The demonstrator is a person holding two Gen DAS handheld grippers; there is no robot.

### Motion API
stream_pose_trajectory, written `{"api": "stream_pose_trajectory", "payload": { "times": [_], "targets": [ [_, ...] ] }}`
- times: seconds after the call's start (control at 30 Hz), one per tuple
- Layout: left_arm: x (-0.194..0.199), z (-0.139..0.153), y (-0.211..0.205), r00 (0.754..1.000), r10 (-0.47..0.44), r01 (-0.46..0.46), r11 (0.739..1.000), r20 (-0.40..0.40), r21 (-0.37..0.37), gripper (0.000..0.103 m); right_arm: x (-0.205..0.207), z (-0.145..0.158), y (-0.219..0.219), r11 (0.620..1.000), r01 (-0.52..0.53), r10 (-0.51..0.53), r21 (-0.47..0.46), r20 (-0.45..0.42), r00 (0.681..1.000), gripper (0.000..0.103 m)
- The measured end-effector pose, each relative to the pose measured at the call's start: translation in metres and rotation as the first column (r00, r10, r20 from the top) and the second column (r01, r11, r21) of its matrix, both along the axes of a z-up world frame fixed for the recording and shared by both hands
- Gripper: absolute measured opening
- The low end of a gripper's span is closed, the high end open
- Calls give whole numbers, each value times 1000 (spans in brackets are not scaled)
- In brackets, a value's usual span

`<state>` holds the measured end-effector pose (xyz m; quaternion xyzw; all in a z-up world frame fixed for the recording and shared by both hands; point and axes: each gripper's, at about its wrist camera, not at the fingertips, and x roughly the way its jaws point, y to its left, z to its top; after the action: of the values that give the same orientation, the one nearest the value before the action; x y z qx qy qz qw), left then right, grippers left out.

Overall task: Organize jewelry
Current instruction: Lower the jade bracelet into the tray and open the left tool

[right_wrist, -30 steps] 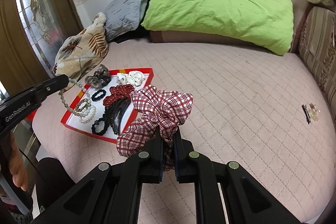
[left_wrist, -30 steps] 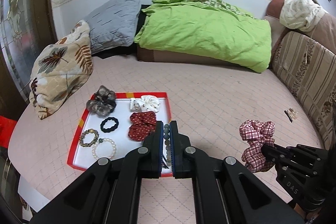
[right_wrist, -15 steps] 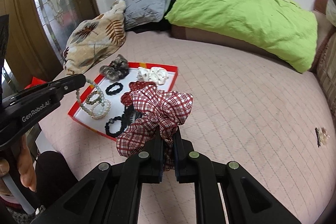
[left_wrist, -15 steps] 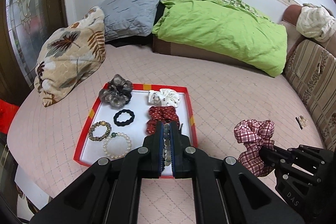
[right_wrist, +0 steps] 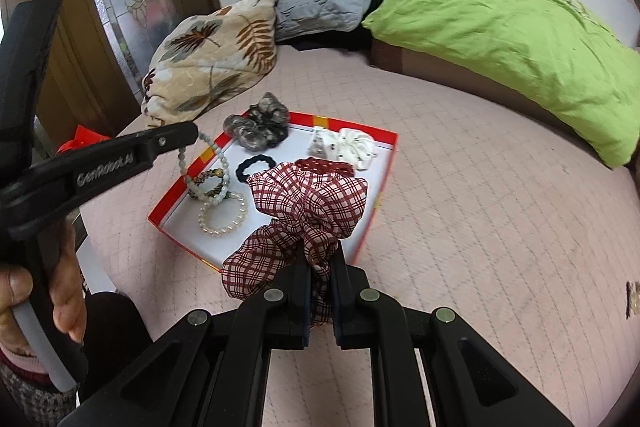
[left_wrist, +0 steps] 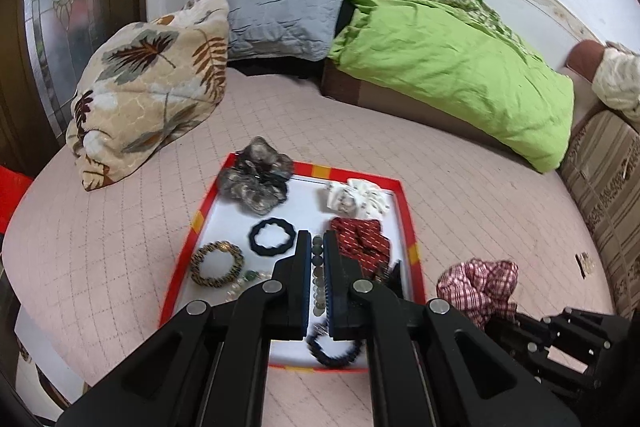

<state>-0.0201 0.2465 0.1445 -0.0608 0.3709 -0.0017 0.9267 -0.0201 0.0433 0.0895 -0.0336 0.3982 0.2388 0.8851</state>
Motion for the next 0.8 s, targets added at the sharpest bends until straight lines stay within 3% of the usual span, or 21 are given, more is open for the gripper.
{"api": "stream_pose_trajectory", "payload": {
  "times": [0.37,0.53,0.8],
  "targets": [
    [37,-16,44,1000,3,-7,991,-28,-131,5,27,-23,45,998,-58,56,-28,-49,997,9],
    [61,-27,45,998,-50,43,981,-34,-190,5,40,-35,63,997,-76,74,-26,-79,994,9],
    [109,-42,33,984,-169,155,967,-56,-200,5,63,-60,87,996,-88,88,5,-147,985,9]
  ]
}}
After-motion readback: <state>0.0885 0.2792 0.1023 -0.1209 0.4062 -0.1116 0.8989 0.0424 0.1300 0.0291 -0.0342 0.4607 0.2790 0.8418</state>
